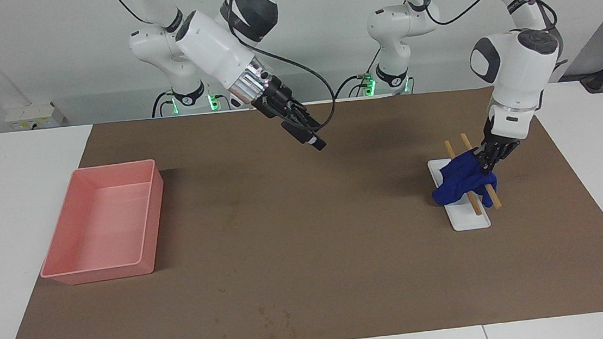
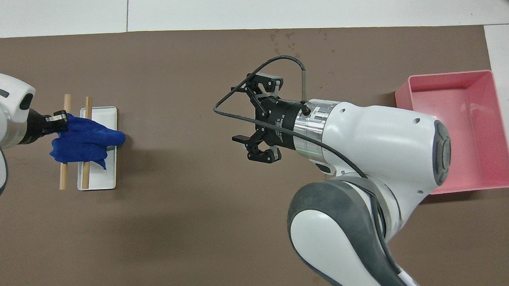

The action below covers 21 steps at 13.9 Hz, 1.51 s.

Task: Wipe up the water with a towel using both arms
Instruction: 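Lift the cloth with the left gripper while the right gripper reaches toward it, then grasp the blue cloth with the right gripper and open the left gripper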

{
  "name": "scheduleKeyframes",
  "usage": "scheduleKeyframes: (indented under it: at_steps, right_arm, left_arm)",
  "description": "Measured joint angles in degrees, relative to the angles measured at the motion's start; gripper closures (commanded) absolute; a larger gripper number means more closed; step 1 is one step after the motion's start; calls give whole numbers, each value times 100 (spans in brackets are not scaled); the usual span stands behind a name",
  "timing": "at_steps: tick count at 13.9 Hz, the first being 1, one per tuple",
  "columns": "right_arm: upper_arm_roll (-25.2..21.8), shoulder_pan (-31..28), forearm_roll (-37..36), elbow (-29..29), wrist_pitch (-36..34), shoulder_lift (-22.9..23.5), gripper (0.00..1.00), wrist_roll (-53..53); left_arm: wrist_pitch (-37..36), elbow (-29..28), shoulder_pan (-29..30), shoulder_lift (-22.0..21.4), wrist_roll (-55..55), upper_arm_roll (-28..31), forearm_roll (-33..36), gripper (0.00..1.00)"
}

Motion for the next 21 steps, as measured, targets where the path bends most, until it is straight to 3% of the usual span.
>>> scheduleKeyframes:
  at_steps: [4,9,12,16,21]
  right_arm:
    - [1,345,12,4,494,253,0,408]
    - [1,735,12,6,591,337,0,408]
    - [1,831,19,6,672,356,0,409]
    - [-9,831,20,11,676,359,0,410]
    - [-7,865,23,33,678,360,1,417]
  left_arm:
    - [-745,703,-93,-87,-2149,-85,-812,100]
    - [-1000,1201,-155,-180,-5305,-541,-1922,100]
    - [-1214,1249,-158,-387,-6299,-658,-2654,100]
    - [-1502,1248,-169,-579,-7455,-1138,-2809,100]
    - [-1571,1247,-361,-662,-7975,-1468,-2868,100]
